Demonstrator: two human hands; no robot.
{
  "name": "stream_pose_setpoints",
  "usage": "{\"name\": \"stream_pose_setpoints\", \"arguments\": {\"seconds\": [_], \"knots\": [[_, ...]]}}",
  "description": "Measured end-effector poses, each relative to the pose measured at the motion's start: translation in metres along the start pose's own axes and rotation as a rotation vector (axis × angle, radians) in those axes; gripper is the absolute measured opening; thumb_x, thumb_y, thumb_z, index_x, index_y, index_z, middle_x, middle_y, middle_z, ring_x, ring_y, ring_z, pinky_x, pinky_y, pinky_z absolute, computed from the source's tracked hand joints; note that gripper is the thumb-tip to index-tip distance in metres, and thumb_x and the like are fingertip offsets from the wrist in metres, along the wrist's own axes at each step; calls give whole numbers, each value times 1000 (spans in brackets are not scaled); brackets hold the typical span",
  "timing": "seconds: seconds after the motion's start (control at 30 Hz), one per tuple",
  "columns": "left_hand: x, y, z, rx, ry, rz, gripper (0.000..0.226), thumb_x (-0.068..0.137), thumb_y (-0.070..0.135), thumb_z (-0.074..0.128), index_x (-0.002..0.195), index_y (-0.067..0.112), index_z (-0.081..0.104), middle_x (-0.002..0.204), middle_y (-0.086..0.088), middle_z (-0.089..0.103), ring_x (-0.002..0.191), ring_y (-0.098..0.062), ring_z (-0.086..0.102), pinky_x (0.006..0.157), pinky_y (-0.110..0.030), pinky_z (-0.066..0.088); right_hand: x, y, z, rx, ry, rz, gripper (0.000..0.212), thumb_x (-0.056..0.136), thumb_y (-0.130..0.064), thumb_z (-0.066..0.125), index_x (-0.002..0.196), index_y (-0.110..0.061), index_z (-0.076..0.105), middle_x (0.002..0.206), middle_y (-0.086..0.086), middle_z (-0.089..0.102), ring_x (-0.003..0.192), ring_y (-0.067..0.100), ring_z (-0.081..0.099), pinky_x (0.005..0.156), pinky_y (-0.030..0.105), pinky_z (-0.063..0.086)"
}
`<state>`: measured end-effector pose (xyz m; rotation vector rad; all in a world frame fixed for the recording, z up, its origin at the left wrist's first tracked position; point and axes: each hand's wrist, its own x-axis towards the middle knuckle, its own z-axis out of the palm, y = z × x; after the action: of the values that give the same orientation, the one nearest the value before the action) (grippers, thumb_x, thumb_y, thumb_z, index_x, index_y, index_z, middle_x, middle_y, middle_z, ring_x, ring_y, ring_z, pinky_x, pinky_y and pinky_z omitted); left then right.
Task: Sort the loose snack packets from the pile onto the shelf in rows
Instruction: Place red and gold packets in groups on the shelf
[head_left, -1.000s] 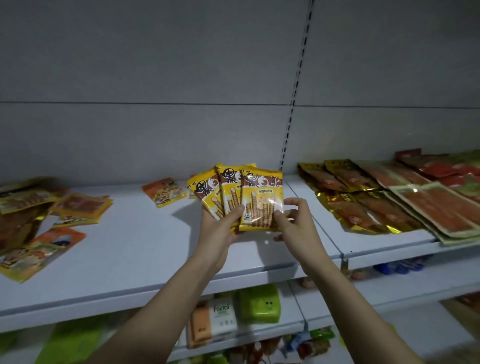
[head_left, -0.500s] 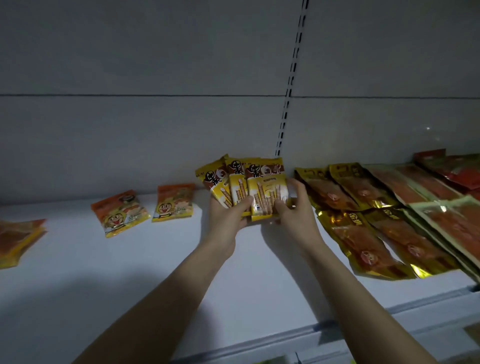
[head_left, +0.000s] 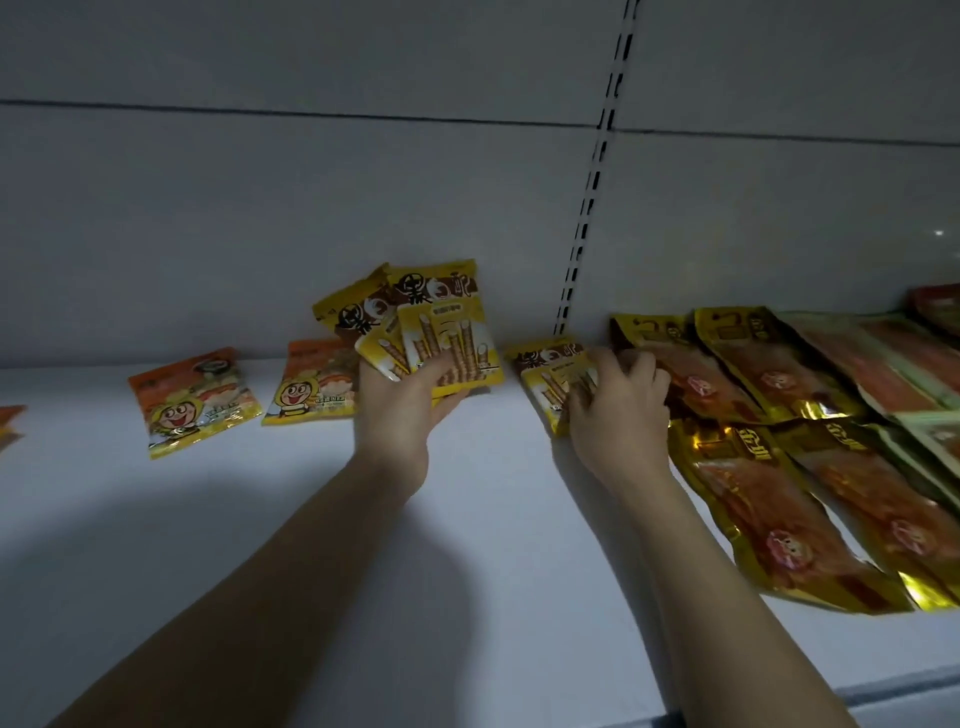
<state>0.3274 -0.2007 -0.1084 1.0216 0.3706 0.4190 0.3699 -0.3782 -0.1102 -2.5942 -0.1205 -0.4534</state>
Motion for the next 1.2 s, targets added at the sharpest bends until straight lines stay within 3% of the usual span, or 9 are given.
{"name": "stream_pose_setpoints", "arguments": {"seconds": [0.1, 0.23, 0.47, 0.6, 0.73, 0.83, 0.93, 1.03, 1.2], "knots": [[-1, -5, 1, 47, -39, 15, 53, 92, 1, 68, 137, 26, 55, 123, 0, 71, 111, -23, 69, 84, -45, 61, -8, -8, -3, -17, -7, -126, 38, 94, -24, 55, 132, -17, 55, 139, 11, 44, 125, 32, 36, 97, 47, 39], [0, -6, 1, 49, -40, 12, 51, 92, 0, 68, 136, 22, 55, 124, -3, 71, 110, -25, 70, 81, -44, 62, -15, -8, 6, -106, -256, -250, 43, 96, -33, 50, 138, -25, 50, 141, -1, 46, 130, 23, 35, 106, 39, 33], [-2, -5, 2, 33, -26, -21, 48, 92, 0, 68, 134, 20, 57, 119, -3, 73, 105, -24, 72, 82, -43, 62, -1, 4, 16, -141, -191, -201, 38, 96, -27, 48, 132, -17, 56, 135, 3, 53, 128, 27, 41, 108, 40, 33], [-6, -3, 2, 57, -46, -54, 48, 90, 4, 72, 132, 19, 58, 116, -3, 74, 101, -20, 74, 76, -38, 63, 0, -6, 12, 273, -55, -225, 11, 96, -19, 51, 95, -14, 61, 91, 1, 58, 90, 21, 53, 75, 35, 38], [-15, 2, 8, 141, -184, -72, 39, 90, 4, 71, 124, 20, 63, 111, -3, 76, 100, -22, 74, 82, -41, 62, -10, -25, 0, 675, -150, -128, 38, 96, -31, 61, 132, -23, 52, 108, -10, 61, 99, 5, 58, 80, 25, 50], [-16, 9, 11, 197, -169, -40, 28, 95, 12, 68, 121, 21, 64, 110, -2, 76, 97, -20, 75, 78, -40, 62, -9, -24, 3, 695, -71, -93, 44, 93, -26, 66, 134, -26, 49, 104, -14, 59, 96, 5, 58, 79, 29, 51], [-4, 26, 2, 158, 60, 67, 14, 100, 20, 58, 113, 24, 61, 101, -3, 77, 82, -24, 77, 67, -41, 62, -5, -21, 5, 695, -24, -40, 43, 92, -25, 67, 132, -28, 51, 104, -6, 62, 97, 14, 61, 82, 41, 55], [3, 38, -8, 171, 159, 159, 22, 101, 20, 51, 122, 27, 55, 97, 0, 77, 73, -29, 76, 65, -43, 61, -7, -22, 9, 661, -53, -56, 42, 92, -26, 66, 131, -25, 53, 103, -1, 64, 99, 17, 61, 85, 41, 53], [0, 29, -6, 242, 119, 136, 11, 101, 19, 52, 103, 26, 60, 81, 4, 77, 70, -31, 76, 69, -49, 61, -13, -24, 10, 259, -21, -327, 33, 92, -16, 63, 125, -15, 62, 124, 4, 57, 115, 23, 49, 97, 36, 42]]}}
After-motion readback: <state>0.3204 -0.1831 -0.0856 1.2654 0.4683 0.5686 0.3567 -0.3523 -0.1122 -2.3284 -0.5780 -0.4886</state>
